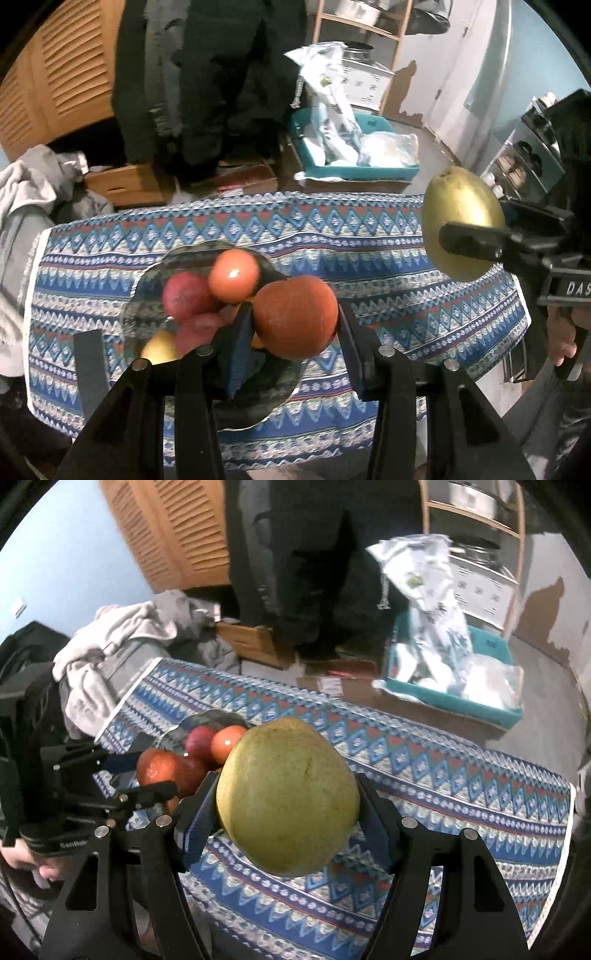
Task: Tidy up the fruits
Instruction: 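Lower the small orange over the bowl with the left tool while the right tool lowers the pear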
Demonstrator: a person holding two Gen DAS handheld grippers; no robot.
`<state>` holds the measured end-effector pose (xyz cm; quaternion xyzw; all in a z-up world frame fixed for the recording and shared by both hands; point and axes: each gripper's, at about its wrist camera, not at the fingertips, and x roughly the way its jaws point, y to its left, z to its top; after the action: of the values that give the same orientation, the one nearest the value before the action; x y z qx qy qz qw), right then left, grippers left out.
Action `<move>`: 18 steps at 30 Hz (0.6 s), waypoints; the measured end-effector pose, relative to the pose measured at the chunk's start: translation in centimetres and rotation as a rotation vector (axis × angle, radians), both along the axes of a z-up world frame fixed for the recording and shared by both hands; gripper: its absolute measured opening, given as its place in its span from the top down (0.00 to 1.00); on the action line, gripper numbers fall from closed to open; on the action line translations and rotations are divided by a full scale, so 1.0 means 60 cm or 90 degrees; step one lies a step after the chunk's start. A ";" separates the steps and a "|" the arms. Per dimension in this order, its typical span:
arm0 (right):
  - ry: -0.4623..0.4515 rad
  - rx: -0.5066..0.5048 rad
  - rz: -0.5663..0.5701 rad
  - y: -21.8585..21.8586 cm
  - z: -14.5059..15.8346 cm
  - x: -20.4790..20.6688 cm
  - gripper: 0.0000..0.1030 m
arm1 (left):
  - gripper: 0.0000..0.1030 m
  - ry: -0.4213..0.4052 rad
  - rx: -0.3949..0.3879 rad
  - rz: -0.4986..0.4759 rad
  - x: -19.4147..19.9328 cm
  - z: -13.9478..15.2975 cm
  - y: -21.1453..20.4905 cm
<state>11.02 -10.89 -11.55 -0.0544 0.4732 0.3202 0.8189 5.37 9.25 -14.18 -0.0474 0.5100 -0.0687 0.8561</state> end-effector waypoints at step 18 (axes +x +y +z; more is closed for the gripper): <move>0.057 -0.017 0.105 0.151 -0.069 -0.025 0.31 | 0.56 0.042 -0.004 0.088 -0.019 -0.065 0.144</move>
<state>9.53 -1.82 -15.68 -0.0898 0.5076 0.3819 0.7671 4.22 17.89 -18.09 -0.0878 0.5332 -0.0096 0.8414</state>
